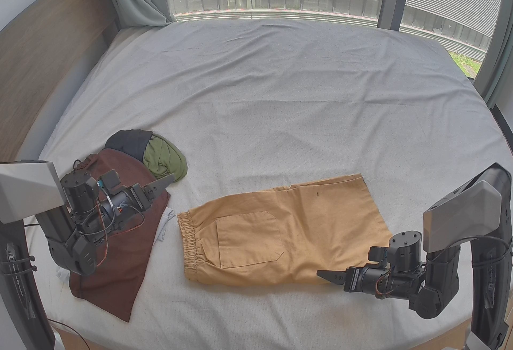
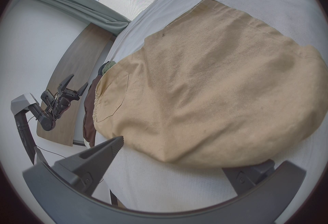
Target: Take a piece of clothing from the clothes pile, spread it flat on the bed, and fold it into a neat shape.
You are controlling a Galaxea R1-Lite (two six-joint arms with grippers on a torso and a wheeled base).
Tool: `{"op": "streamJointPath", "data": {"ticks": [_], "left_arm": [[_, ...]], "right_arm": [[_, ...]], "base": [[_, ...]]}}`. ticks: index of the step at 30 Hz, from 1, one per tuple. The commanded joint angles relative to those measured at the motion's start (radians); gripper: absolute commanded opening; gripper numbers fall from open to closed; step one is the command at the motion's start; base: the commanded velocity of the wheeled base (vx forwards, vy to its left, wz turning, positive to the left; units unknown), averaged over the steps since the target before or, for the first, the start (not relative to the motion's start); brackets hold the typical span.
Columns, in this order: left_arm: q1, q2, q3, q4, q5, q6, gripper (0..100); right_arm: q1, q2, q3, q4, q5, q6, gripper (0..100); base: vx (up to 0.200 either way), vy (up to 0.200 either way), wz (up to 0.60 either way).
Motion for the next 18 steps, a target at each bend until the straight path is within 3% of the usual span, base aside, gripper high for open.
{"op": "streamJointPath", "data": {"ticks": [1,4,12,18], "left_arm": [[0.007,0.006,0.004,-0.006,-0.002,0.021,100],[0.001,0.003,0.011,-0.006,-0.002,0.021,100],[-0.006,-0.009,0.011,-0.004,-0.003,0.024,100],[-0.015,-0.014,0.024,-0.004,-0.003,0.023,100]], "right_arm": [[0.016,-0.038,0.037,0.001,0.003,-0.014,100],[0.025,-0.05,0.065,0.001,0.011,-0.028,100],[0.097,-0.185,0.148,0.0,0.135,-0.051,100],[0.105,-0.287,0.155,0.001,0.151,-0.049,100]], "base": [[0.0,0.0,0.0],[0.0,0.0,0.0],[0.0,0.0,0.0],[0.0,0.0,0.0]]}}
